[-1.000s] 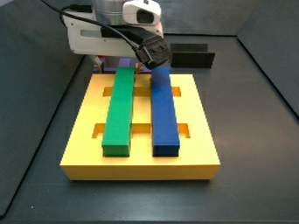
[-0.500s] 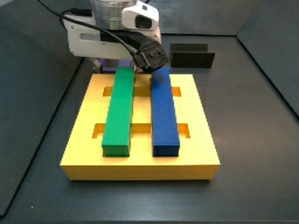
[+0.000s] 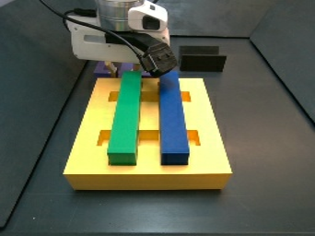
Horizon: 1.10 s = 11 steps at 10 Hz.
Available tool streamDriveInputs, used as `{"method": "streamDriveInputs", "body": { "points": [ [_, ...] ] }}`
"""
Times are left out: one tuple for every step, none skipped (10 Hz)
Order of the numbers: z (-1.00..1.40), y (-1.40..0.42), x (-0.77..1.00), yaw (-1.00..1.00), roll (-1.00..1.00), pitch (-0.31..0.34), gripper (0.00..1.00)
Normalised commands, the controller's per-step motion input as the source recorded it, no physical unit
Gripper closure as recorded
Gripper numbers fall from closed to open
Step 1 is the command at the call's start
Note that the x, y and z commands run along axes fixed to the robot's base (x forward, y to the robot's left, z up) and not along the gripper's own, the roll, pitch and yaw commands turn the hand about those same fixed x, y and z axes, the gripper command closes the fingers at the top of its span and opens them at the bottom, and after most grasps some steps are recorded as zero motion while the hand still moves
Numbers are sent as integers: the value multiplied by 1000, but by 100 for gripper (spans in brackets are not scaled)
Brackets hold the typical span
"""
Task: Pick up the purple object. Move up. Place the purple object on the fixture. Regrasp the purple object. Move to above the board. Insert the purple object.
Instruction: Pick up the purple object.
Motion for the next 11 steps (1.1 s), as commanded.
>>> {"method": "streamDriveInputs", "body": {
  "points": [
    [0, 0, 0, 0, 0, 0, 100],
    [0, 0, 0, 0, 0, 0, 100],
    [0, 0, 0, 0, 0, 0, 100],
    [0, 0, 0, 0, 0, 0, 100],
    [0, 0, 0, 0, 0, 0, 100],
    [0, 0, 0, 0, 0, 0, 100],
    [0, 0, 0, 0, 0, 0, 100],
    [0, 0, 0, 0, 0, 0, 100],
    [0, 0, 0, 0, 0, 0, 100],
    [0, 0, 0, 0, 0, 0, 100],
    [0, 0, 0, 0, 0, 0, 100]
  ]
}}
